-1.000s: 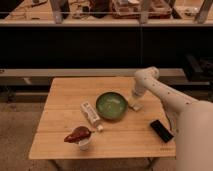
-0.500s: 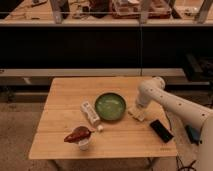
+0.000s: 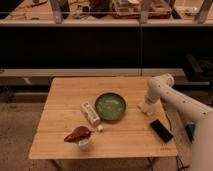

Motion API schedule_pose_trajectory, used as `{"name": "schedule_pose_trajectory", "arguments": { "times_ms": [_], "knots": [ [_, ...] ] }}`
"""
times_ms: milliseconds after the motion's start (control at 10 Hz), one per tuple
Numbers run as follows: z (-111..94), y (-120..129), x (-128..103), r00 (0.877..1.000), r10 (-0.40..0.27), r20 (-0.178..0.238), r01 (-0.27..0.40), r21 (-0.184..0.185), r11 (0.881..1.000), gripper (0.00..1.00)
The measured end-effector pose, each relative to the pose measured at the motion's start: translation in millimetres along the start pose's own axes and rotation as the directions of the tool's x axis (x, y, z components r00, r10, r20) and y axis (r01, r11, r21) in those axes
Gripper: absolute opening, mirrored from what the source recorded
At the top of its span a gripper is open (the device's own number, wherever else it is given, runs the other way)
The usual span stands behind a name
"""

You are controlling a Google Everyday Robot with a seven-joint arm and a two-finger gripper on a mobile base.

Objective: Wipe the white sponge on the table

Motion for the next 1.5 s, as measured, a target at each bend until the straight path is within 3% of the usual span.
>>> {"name": "schedule_pose_trajectory", "arguments": {
  "times_ms": [200, 400, 700, 900, 1200, 1500],
  "knots": [
    [2.9, -20.1, -9.5, 0.998, 0.062, -0.013, -0.062, 0.012, 0.998, 0.0],
    [6.0, -20.8, -38.0, 0.995, 0.094, -0.022, -0.094, -0.008, 0.996, 0.0],
    [0.3, -1.1, -75.9, 0.998, 0.063, -0.011, -0.063, -0.044, 0.997, 0.0],
    [-3.0, 18.8, -86.0, 1.0, 0.011, -0.008, -0.011, -0.064, 0.998, 0.0],
    [-0.1, 51.4, -66.0, 0.997, -0.07, -0.028, 0.067, -0.091, 0.994, 0.0],
    [3.1, 63.1, -36.6, 0.994, -0.099, -0.042, 0.094, -0.102, 0.99, 0.0]
  ]
}}
